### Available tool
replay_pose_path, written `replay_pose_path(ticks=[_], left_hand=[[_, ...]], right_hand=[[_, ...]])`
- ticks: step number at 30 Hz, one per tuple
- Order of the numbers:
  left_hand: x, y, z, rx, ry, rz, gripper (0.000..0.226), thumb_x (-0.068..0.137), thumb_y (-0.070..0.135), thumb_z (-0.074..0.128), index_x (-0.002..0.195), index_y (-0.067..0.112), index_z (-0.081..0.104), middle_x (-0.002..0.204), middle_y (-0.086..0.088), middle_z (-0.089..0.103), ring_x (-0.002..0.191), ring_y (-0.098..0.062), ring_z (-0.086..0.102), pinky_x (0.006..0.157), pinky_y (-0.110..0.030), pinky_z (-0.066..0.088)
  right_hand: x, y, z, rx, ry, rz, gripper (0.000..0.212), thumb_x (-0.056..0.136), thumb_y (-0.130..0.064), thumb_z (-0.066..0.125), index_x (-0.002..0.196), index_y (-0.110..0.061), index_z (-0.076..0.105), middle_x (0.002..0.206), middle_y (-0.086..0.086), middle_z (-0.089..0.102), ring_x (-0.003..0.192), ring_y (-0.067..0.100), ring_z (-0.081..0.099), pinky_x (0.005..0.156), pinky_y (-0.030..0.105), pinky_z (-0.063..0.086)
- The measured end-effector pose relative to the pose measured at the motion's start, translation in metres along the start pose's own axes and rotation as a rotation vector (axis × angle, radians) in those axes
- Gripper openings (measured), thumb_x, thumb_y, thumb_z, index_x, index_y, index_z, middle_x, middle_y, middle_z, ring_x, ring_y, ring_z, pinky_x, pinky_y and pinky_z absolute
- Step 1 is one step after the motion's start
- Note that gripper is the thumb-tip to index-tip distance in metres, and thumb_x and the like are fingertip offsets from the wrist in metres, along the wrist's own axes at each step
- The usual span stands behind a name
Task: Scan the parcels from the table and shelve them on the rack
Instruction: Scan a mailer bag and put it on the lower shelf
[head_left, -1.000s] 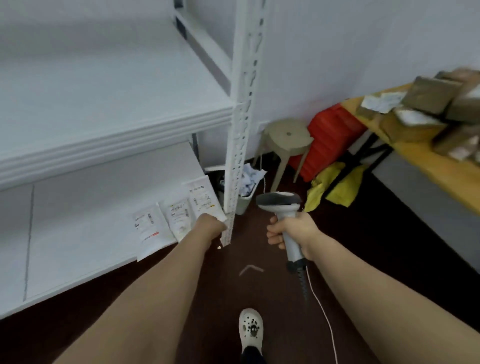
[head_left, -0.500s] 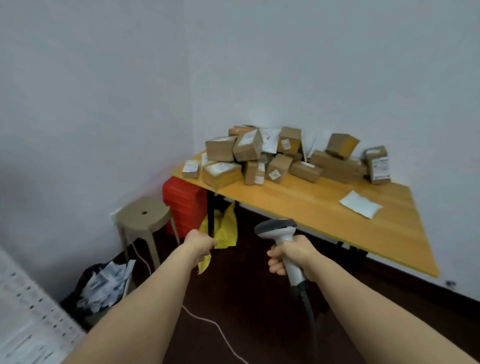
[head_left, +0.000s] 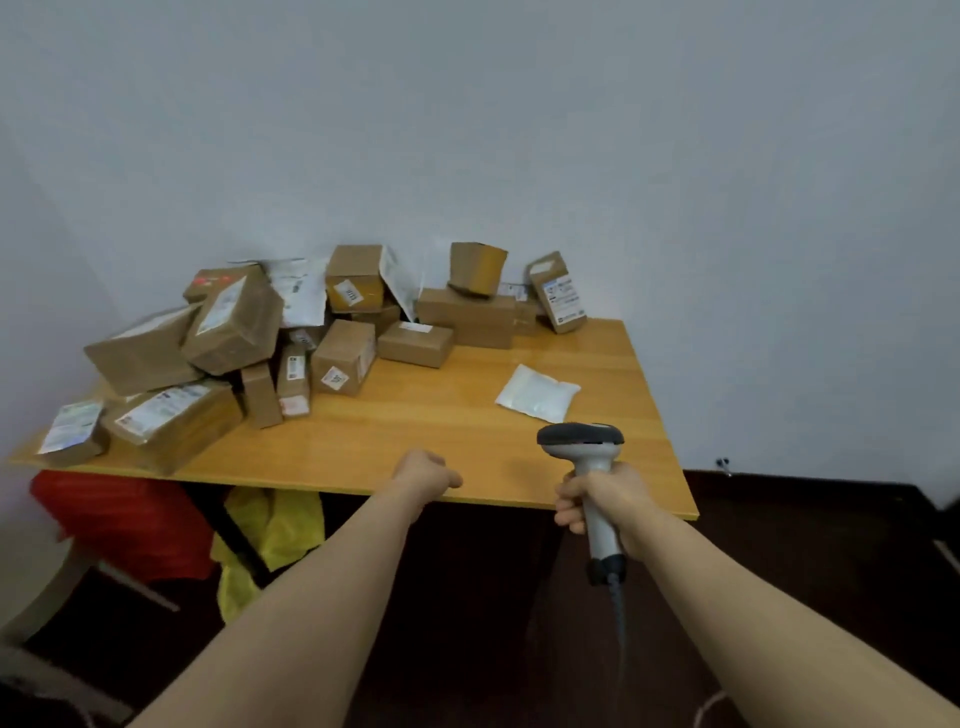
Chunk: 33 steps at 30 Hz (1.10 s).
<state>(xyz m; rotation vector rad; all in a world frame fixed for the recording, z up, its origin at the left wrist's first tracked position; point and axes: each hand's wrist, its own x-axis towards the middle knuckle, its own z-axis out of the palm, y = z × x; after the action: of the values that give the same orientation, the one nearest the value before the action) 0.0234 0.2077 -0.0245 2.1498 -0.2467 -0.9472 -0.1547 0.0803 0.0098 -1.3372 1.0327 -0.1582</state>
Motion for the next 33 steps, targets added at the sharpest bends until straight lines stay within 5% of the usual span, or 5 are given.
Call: replay_pose_path(ticks=[9, 14, 19, 26, 33], left_hand=[[0.167, 0.099, 0.087, 0.316, -0.065, 0.237, 0.101, 0.076, 0.02, 0.078, 0.152, 0.014, 0.012, 0.152, -0.007, 0.03, 0.131, -0.027, 0.041, 0.087, -0.03, 0.047], [0.25, 0.125, 0.134, 0.674, -0.13, 0.336, 0.121, 0.075, 0.044, 0.075, 0.151, 0.012, -0.012, 0.16, -0.01, -0.003, 0.147, -0.03, 0.0, 0.116, -0.039, 0.014], [0.302, 0.137, 0.176, 0.86, -0.163, 0.342, 0.129, 0.062, 0.078, 0.064, 0.143, 0.04, -0.029, 0.155, -0.006, -0.03, 0.143, -0.042, -0.016, 0.111, -0.06, 0.012], [0.319, 0.147, 0.195, 0.91, -0.05, 0.233, 0.081, 0.082, 0.05, 0.063, 0.145, 0.021, 0.02, 0.15, -0.011, 0.016, 0.138, -0.041, 0.017, 0.105, -0.061, 0.028], [0.291, 0.162, 0.119, -0.057, 0.052, 0.305, 0.037, 0.095, 0.019, 0.051, 0.131, 0.018, 0.053, 0.128, -0.013, 0.053, 0.097, -0.025, 0.052, 0.083, -0.036, 0.049]], right_hand=[[0.145, -0.04, -0.038, 0.113, 0.17, 0.049, 0.013, 0.081, 0.012, 0.059, 0.078, -0.001, 0.055, 0.066, 0.019, 0.06, 0.052, 0.027, 0.058, 0.046, 0.028, 0.044], [0.222, -0.053, -0.048, 0.169, 0.216, 0.119, 0.013, 0.078, 0.012, 0.062, 0.084, 0.001, 0.057, 0.065, 0.018, 0.063, 0.051, 0.026, 0.058, 0.047, 0.028, 0.045], [0.27, -0.051, -0.058, 0.219, 0.241, 0.18, 0.015, 0.077, 0.012, 0.064, 0.087, 0.002, 0.058, 0.064, 0.017, 0.063, 0.05, 0.026, 0.058, 0.045, 0.028, 0.045], [0.291, -0.048, -0.062, 0.249, 0.25, 0.204, 0.015, 0.078, 0.013, 0.063, 0.086, 0.002, 0.057, 0.063, 0.016, 0.064, 0.049, 0.025, 0.06, 0.044, 0.026, 0.045], [0.263, -0.056, -0.06, 0.287, 0.189, 0.161, 0.018, 0.077, 0.014, 0.063, 0.088, 0.002, 0.057, 0.063, 0.014, 0.064, 0.05, 0.026, 0.059, 0.047, 0.029, 0.043]])
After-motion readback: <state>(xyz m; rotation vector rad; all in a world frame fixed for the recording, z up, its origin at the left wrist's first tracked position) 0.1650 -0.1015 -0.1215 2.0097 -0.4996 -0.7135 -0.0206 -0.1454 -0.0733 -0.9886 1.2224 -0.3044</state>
